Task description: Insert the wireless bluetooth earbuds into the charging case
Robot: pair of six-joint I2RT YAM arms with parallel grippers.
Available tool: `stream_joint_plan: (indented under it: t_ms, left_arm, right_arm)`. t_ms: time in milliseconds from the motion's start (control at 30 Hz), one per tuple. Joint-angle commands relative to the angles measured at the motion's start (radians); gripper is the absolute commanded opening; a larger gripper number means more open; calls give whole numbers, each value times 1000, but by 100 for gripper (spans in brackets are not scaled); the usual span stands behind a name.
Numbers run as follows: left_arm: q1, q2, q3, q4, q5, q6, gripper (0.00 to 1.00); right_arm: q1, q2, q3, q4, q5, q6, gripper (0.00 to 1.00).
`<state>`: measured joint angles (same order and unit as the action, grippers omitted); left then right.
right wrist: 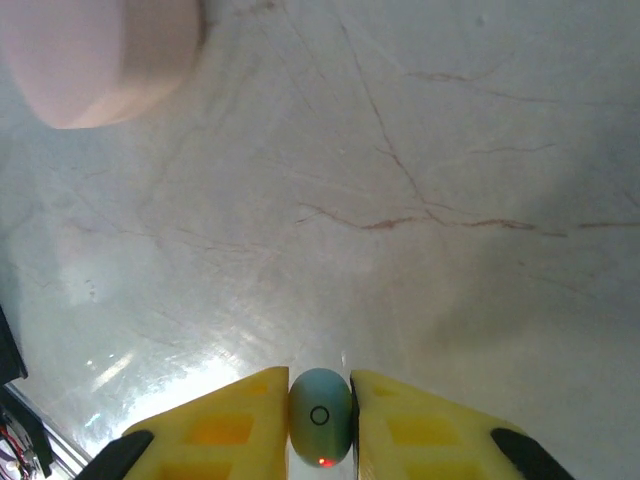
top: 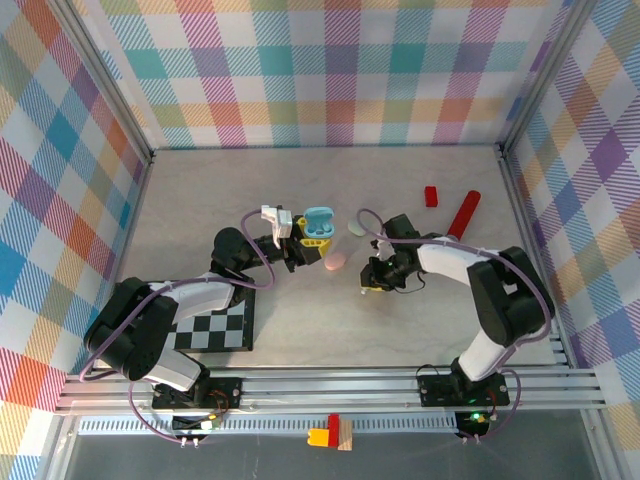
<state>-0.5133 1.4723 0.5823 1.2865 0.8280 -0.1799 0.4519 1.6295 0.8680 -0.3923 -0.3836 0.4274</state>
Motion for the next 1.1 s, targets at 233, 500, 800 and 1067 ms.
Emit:
stream_joint_plan:
  t_ms: [233, 500, 800, 1067]
  left_arm:
    - [24, 47, -13, 49, -96, 93, 41]
    - [33, 112, -4, 52, -164, 141, 41]
    - [33, 138, 3, 51, -190, 187, 41]
    - [38, 125, -16, 52, -211, 189, 40]
  right_arm:
    - [43, -273, 155, -191, 162, -32, 21]
    - [155, -303, 426, -344, 293, -77, 21]
    - [258, -136, 718, -381, 342, -129, 21]
    - [313, 3, 890, -385, 328, -147, 21]
